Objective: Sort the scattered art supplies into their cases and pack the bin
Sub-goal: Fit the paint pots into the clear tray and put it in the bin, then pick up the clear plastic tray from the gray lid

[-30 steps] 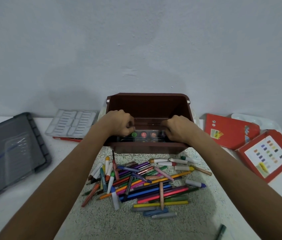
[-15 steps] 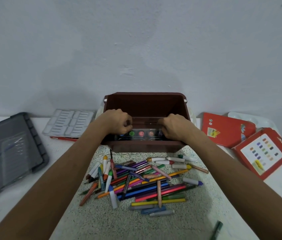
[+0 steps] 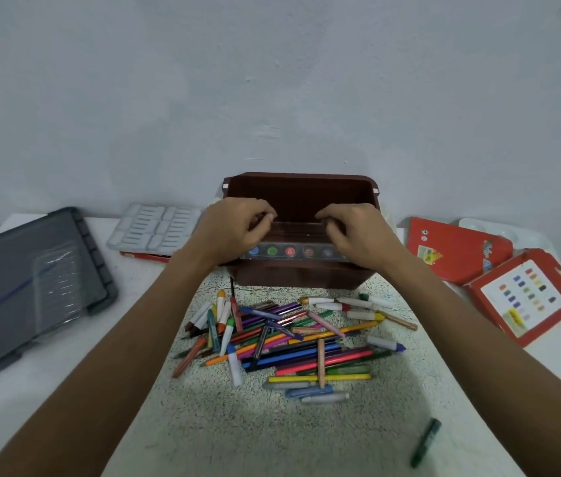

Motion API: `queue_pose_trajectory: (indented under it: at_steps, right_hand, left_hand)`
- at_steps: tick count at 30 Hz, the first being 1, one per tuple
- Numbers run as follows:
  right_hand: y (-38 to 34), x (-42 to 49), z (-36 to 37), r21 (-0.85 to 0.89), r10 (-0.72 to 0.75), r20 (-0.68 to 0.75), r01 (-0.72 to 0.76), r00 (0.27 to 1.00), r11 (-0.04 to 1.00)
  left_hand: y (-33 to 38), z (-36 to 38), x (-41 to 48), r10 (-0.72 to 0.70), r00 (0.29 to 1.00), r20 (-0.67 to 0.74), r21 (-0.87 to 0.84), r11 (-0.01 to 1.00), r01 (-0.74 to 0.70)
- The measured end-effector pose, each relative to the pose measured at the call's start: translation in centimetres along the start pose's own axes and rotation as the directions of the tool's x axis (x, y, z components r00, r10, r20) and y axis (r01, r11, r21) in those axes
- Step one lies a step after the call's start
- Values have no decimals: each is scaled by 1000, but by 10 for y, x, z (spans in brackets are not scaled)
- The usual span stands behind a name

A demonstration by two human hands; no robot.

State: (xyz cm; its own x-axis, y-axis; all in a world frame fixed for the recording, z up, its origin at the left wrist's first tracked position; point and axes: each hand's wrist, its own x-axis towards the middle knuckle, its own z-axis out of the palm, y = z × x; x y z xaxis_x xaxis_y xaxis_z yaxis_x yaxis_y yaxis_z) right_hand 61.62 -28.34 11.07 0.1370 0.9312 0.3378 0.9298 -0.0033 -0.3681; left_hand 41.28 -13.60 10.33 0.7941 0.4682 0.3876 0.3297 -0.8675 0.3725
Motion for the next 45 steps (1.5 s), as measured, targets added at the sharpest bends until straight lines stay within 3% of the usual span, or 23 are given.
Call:
queue_pose_trajectory:
  at_steps: [6, 13, 18, 23, 27, 32, 35, 39, 45]
  right_hand:
    - [-39, -4, -3, 101, -18, -14, 20, 1000, 995]
    - [-101, 12, 21, 149, -123, 13, 120, 992, 982]
    - [-161, 31, 59, 276, -171, 70, 146, 983, 950]
    - [-223, 47, 117, 386, -155, 195, 69, 969, 920]
    - [-264, 57, 161, 460, -74, 323, -88, 944, 883]
    - [-294, 61, 211, 456, 6, 493, -264, 870, 850]
    - [-303, 58, 228, 451, 40, 565, -349, 824, 822]
    - [-308, 52, 240, 478, 27, 580, -367, 814, 798]
    - [-299, 41, 227, 578, 100, 506, -423, 856, 698]
  left_hand:
    - [12, -24, -35, -66, 988, -142, -51, 997, 59]
    - [-14, -61, -95, -295, 919, -260, -152, 953, 263]
    - [-52, -87, -151, -526, 768, -366, -255, 850, 460]
    - [-101, -104, -209, -647, 628, -432, -162, 741, 652]
    - [-132, -108, -246, -792, 504, -345, -162, 579, 799]
    - [-148, -106, -266, -905, 393, -163, -229, 422, 877]
    - [-152, -104, -270, -916, 375, -141, -277, 400, 874]
    - [-152, -105, -269, -922, 363, -134, -309, 387, 869]
    - [-132, -104, -267, -883, 459, -101, -425, 456, 782]
